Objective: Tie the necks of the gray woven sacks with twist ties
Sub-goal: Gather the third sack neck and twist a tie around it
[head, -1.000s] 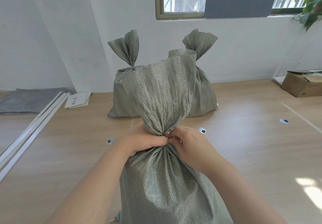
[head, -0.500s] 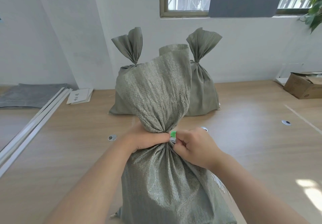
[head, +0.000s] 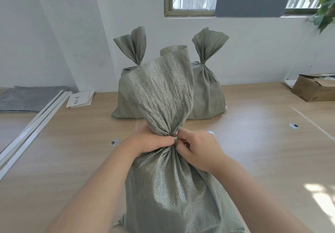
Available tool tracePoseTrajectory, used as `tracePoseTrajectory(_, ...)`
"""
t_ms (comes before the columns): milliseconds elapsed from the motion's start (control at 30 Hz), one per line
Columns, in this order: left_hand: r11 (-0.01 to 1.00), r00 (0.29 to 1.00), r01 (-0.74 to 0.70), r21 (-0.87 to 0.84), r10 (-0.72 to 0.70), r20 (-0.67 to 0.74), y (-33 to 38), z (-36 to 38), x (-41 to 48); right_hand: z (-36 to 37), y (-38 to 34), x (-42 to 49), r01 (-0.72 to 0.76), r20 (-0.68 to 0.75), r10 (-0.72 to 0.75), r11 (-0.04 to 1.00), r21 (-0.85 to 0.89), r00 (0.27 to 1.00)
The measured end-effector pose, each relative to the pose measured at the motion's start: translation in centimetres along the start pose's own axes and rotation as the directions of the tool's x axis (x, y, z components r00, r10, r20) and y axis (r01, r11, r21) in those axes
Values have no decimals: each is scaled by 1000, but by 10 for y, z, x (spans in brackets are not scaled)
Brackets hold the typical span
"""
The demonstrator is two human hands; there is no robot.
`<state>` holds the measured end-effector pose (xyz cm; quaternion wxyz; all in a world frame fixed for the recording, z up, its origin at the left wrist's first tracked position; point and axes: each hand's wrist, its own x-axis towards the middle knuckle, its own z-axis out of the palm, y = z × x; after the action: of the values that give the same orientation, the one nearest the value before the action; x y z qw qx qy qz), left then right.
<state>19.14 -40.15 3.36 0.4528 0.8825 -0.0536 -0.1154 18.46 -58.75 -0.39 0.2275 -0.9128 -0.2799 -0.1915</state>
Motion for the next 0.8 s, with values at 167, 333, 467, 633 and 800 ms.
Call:
tracePoseTrajectory(167, 998, 1000, -18, 52, 18, -2, 1, 2, -3, 1, -4, 5, 39, 2, -39, 996, -84, 999)
tracePoseTrajectory(333, 998, 999, -27, 64, 26, 19, -7, -3, -7, 0, -2, 4, 73, -8, -73, 997, 4, 997)
tracePoseTrajectory(467, 999, 1000, -27, 45, 28, -7, -11, -3, -8, 10, 0, -3, 6, -38, -1, 989, 147, 999)
tracePoseTrajectory(633, 1000, 1000, -11, -1, 11, 3, -12, -2, 0, 8, -3, -5, -98, -64, 111, 978, 182, 992)
tracePoseTrajectory(800, 999, 998, -40, -32, 39, -52, -7, 0, 3, 4, 1, -12, -203, -81, 222, 961, 190, 972)
